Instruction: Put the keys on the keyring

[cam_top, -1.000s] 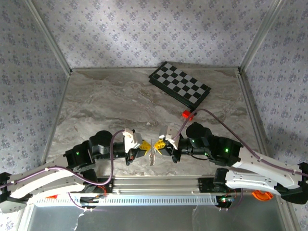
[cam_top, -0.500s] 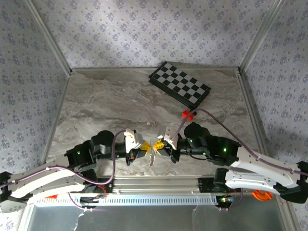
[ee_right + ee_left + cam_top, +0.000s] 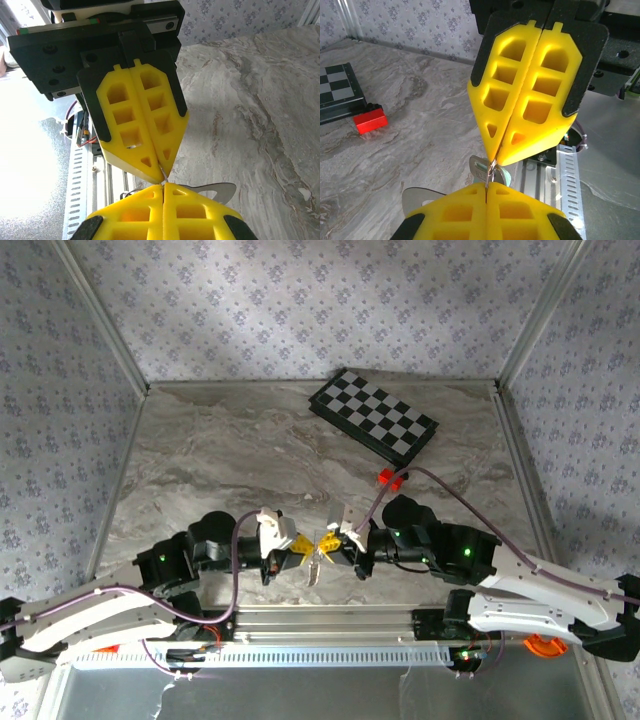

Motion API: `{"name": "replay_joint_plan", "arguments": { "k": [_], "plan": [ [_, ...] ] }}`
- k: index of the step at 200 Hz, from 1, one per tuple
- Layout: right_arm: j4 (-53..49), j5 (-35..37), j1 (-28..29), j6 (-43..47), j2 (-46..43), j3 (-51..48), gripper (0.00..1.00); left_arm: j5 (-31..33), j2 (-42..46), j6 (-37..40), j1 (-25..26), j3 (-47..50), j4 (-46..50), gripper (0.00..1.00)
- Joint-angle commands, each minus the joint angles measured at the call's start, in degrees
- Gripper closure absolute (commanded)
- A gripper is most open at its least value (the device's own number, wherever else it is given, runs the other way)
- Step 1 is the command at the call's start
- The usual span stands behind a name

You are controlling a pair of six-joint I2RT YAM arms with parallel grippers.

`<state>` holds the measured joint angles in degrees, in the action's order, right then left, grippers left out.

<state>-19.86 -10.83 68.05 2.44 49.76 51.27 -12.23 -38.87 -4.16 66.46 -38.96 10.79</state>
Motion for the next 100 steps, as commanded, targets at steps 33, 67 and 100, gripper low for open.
{"name": "replay_joint_plan", "arguments": {
  "k": [33,67,100],
  "plan": [
    [1.1,0.2,2.5,2.3,0.2,0.2,1.00,-1.0,2.7,-3.4,0.3,-0.4,-5.1,1.00],
    [0.8,2.2,4.4,3.4,0.3,0.3,1.00,-1.0,2.4,-3.4,0.3,-0.7,-4.8,1.00],
    [0.4,4.3,5.9,4.2,0.4,0.3,1.00,-0.9,2.3,-3.3,0.4,-1.0,-4.9,1.00]
  ]
}}
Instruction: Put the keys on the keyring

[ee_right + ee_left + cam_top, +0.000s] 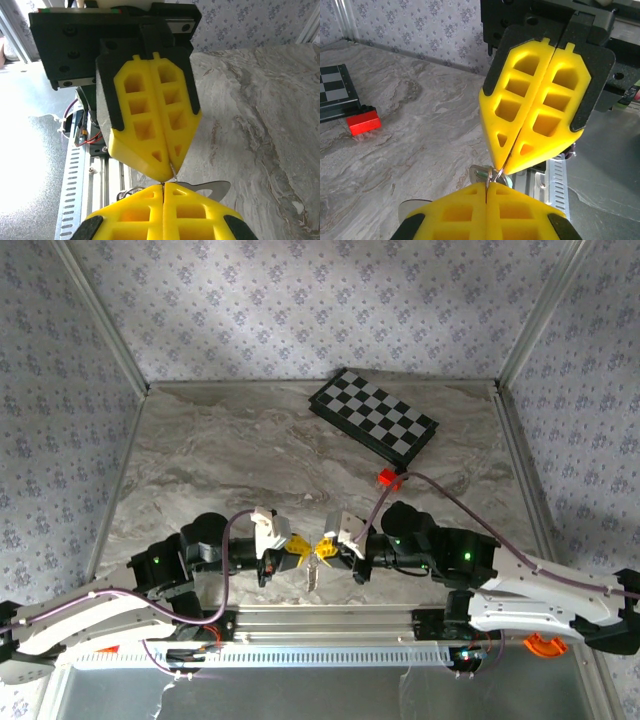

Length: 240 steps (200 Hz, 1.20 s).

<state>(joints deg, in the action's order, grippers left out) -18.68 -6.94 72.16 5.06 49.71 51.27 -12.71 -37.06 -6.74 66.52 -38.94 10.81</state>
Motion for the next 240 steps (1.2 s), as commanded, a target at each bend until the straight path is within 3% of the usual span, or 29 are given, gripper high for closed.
{"name": "replay_joint_plan", "arguments": {
  "k": [1,141,196,240],
  "plan": [
    [-0.9,0.5,1.8,1.6,0.4,0.4,1.00,-0.5,0.5,-0.8,0.4,-1.0,-5.0,1.00],
    [2.3,4.3,2.8,3.1,-2.4,-1.9,1.00,1.1,3.0,-1.6,0.4,0.4,-8.1,1.00],
    [2.9,4.9,3.0,2.6,-4.8,-2.6,0.91,2.7,2.2,-3.4,0.3,5.2,-21.2,1.00],
    [4.1,6.0,3.1,2.2,-8.6,-4.3,0.78,2.7,1.3,-3.7,0.4,6.6,-25.4,1.00]
  ]
}}
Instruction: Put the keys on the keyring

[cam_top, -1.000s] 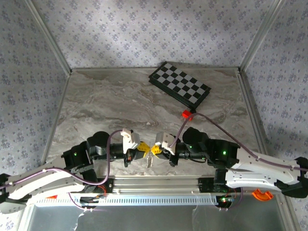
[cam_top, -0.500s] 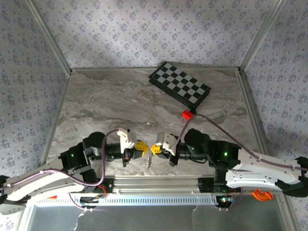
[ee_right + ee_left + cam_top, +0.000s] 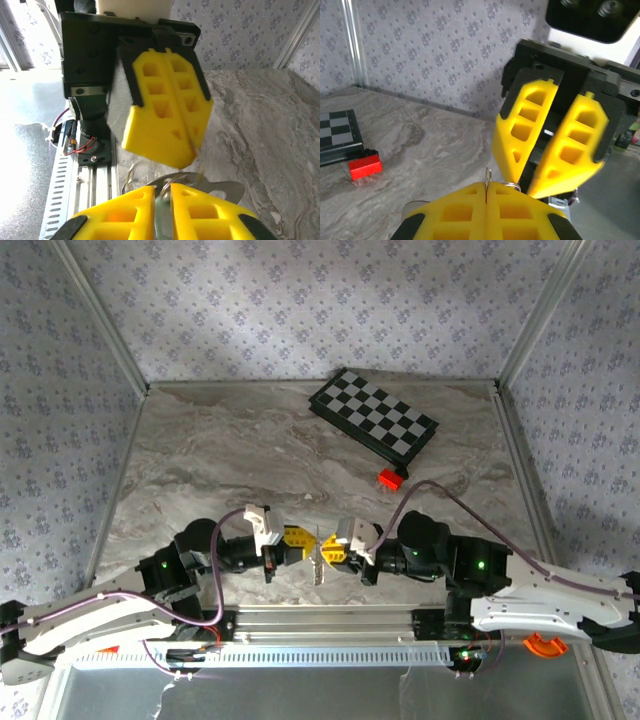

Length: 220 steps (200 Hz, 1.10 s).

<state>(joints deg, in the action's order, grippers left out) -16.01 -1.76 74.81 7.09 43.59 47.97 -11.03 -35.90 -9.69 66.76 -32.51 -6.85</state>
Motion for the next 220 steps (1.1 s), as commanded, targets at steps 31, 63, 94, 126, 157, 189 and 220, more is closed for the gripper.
{"name": "replay_joint_plan", "arguments": {
  "k": [31,63,94,126,157,189,220],
  "plan": [
    [0.3,1.8,0.3,-0.5,-4.7,-1.0,0.73,-0.2,-0.6,-0.4,0.1,0.7,-10.2,1.00],
    [-1.0,-0.2,-1.5,-4.5,-7.2,0.2,0.74,-2.0,-0.9,0.3,0.1,1.3,-11.5,1.00],
    [-0.5,-7.3,-5.8,-7.8,-7.7,1.3,0.76,-5.8,-0.8,1.0,0.2,1.6,-12.0,1.00],
    [0.5,-14.5,-9.8,-10.2,-6.7,1.8,0.76,-8.8,-1.5,1.1,0.2,0.2,-11.4,1.00],
    [2.0,-17.6,-10.7,-10.4,-5.9,1.4,0.75,-7.9,-1.9,1.8,1.1,-0.6,-10.6,1.00],
    [2.2,-18.8,-10.8,-11.4,-5.1,1.2,0.73,-7.0,-2.0,2.0,1.5,-0.6,-10.7,1.00],
    [2.8,-18.8,-10.7,-12.1,-4.9,0.6,0.72,-6.2,-2.2,2.0,1.7,-0.6,-10.6,1.00]
  ]
}}
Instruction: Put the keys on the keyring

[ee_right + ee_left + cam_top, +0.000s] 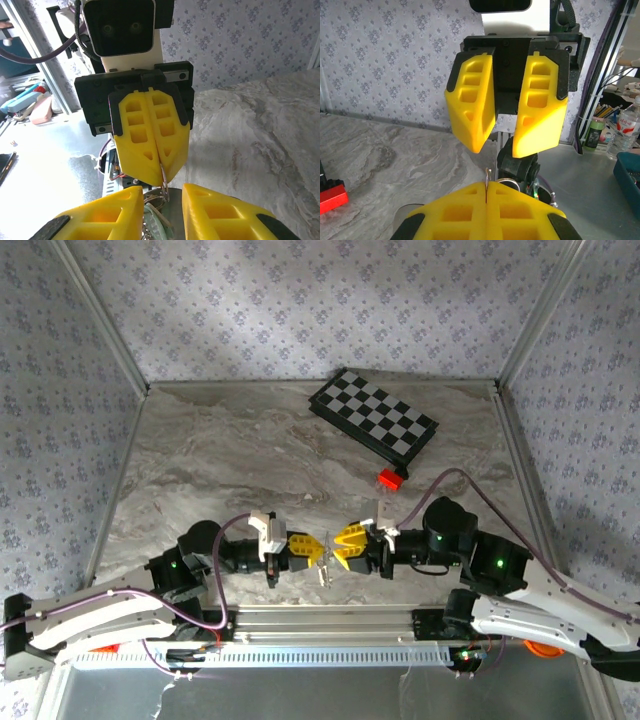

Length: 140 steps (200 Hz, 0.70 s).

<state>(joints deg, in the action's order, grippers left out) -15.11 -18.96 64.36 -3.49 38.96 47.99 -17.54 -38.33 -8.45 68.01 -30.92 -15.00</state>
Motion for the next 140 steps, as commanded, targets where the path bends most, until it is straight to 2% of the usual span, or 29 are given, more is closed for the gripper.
{"name": "replay_joint_plan", "arguments": {
  "k": [1,140],
  "plan": [
    [1.9,-1.5,-0.3,-1.6,-0.2,0.5,0.72,0.3,0.3,0.8,0.5,-2.2,-2.5,1.00],
    [1.4,-1.1,-0.4,-2.5,3.0,-0.2,0.74,1.3,1.0,1.0,1.0,-1.6,-1.6,1.00]
  ]
}}
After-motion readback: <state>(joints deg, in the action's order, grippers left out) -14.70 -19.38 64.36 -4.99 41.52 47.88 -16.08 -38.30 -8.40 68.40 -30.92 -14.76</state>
